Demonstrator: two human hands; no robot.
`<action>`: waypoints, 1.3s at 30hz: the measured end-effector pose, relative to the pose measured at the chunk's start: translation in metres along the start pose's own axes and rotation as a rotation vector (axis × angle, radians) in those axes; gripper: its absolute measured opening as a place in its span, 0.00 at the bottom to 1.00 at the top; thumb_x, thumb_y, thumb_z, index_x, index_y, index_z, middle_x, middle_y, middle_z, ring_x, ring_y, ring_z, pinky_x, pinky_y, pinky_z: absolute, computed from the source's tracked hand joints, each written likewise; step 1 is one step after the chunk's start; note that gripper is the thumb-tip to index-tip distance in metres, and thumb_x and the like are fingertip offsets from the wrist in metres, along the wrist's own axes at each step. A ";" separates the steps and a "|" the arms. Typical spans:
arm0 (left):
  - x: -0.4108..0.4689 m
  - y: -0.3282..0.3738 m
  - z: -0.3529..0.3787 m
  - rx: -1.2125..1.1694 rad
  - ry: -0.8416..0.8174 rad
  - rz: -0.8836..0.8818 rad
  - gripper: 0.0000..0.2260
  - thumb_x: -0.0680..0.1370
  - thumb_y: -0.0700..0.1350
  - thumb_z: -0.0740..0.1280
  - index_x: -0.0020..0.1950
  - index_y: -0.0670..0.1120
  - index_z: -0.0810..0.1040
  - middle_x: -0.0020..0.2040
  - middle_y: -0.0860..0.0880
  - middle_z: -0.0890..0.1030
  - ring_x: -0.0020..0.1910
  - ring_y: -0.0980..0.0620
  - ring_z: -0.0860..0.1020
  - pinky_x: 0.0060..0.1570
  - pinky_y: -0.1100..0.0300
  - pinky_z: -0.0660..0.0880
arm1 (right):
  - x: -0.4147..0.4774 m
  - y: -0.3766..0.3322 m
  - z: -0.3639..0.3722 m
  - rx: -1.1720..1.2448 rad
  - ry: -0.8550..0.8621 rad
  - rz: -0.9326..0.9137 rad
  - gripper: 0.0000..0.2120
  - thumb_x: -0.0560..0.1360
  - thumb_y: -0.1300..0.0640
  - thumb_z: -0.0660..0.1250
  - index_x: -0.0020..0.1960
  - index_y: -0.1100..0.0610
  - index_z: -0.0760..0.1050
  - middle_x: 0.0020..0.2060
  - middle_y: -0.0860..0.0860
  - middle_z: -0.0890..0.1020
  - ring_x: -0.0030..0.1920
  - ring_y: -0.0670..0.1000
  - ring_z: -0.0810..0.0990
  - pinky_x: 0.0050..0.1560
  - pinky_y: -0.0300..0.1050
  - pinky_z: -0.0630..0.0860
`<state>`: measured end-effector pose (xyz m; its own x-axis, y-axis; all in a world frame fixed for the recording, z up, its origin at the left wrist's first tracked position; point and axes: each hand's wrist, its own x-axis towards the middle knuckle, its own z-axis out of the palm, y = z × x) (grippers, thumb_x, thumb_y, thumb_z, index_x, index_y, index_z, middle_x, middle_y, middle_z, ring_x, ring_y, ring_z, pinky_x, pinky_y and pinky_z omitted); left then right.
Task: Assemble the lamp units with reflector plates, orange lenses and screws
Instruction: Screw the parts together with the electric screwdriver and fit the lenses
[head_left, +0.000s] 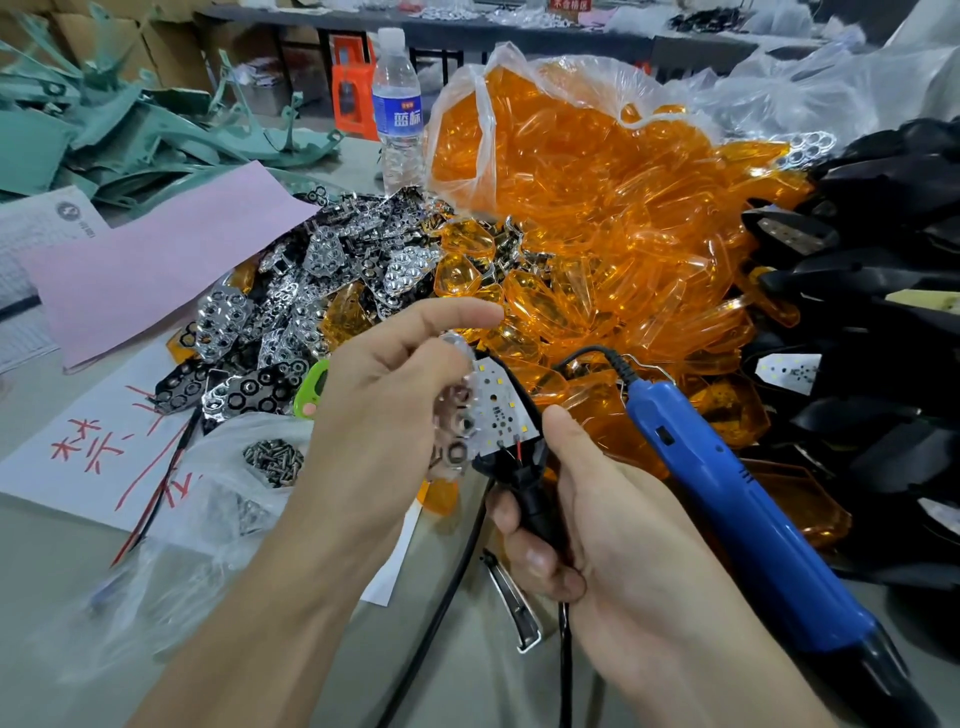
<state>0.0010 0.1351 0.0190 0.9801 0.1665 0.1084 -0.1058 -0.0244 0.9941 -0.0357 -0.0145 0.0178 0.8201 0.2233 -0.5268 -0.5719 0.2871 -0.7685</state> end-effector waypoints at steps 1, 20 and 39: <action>-0.003 -0.002 -0.001 -0.044 -0.010 0.047 0.13 0.79 0.34 0.68 0.48 0.51 0.88 0.30 0.50 0.73 0.27 0.53 0.70 0.25 0.64 0.69 | 0.002 0.002 0.002 0.000 0.013 -0.007 0.23 0.83 0.41 0.60 0.58 0.60 0.80 0.31 0.56 0.76 0.23 0.49 0.64 0.22 0.37 0.56; 0.004 -0.008 -0.009 0.271 -0.011 0.280 0.11 0.72 0.51 0.75 0.52 0.65 0.86 0.54 0.65 0.85 0.54 0.67 0.80 0.56 0.58 0.74 | 0.029 0.009 0.001 -0.011 0.034 -0.018 0.30 0.82 0.36 0.54 0.58 0.62 0.78 0.29 0.57 0.75 0.19 0.50 0.64 0.28 0.37 0.57; 0.001 -0.007 -0.011 0.385 -0.051 0.308 0.12 0.78 0.44 0.75 0.55 0.61 0.85 0.46 0.63 0.87 0.47 0.62 0.85 0.48 0.63 0.81 | 0.007 0.003 0.003 -0.064 -0.059 -0.154 0.13 0.80 0.45 0.65 0.42 0.45 0.85 0.29 0.53 0.75 0.22 0.47 0.64 0.22 0.35 0.56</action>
<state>0.0008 0.1467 0.0125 0.9208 0.0464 0.3873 -0.3318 -0.4288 0.8402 -0.0320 -0.0089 0.0130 0.8940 0.2363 -0.3806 -0.4359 0.2629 -0.8607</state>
